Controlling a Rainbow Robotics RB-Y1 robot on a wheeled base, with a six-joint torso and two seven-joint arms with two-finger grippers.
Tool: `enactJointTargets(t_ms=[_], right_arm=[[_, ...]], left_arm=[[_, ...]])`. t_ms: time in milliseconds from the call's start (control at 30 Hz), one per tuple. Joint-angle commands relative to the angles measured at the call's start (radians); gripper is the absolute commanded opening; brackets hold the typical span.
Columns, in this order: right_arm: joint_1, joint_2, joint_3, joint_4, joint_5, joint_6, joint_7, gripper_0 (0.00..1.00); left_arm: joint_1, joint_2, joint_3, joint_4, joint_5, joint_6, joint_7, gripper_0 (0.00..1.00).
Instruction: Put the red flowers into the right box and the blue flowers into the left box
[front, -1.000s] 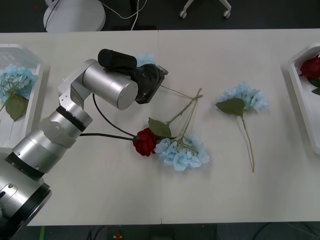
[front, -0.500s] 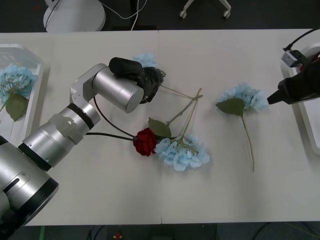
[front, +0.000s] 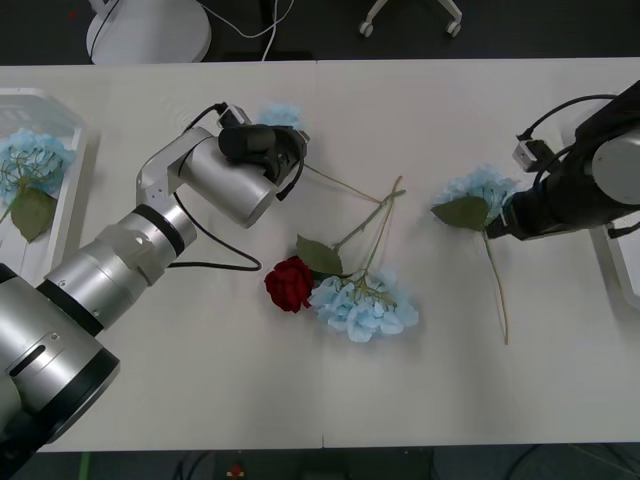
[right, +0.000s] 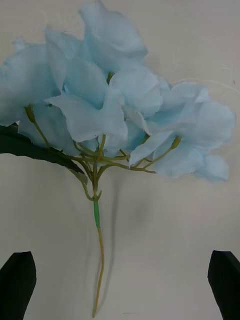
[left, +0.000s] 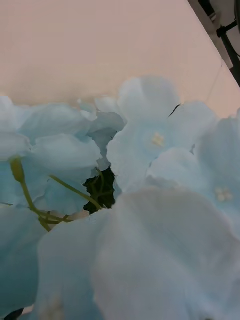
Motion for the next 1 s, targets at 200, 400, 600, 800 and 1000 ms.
enactJointTargets(t_ms=[200,400,600,800,1000], right_arm=[[-0.036,0.113,0.05,-0.013,0.193,-0.007,-0.101,1.0],[-0.036,0.178,0.052,0.039,0.235,-0.005,-0.094,1.0],[-0.036,0.235,0.062,0.105,0.275,-0.005,-0.094,1.0],[-0.036,0.247,0.066,0.134,0.289,-0.015,-0.097,1.0],[-0.036,0.27,0.066,0.173,0.298,-0.029,-0.086,1.0]], left_arm=[[-0.054,-0.046,0.013,0.061,-0.083,-0.042,-0.003,0.59],[-0.054,-0.046,0.015,0.074,-0.109,-0.047,-0.002,0.0],[-0.052,-0.046,0.015,0.074,-0.112,-0.064,0.003,0.0],[-0.052,-0.038,0.015,0.069,-0.106,-0.075,0.012,0.0],[-0.037,-0.005,0.038,0.018,-0.093,-0.075,0.018,0.0]])
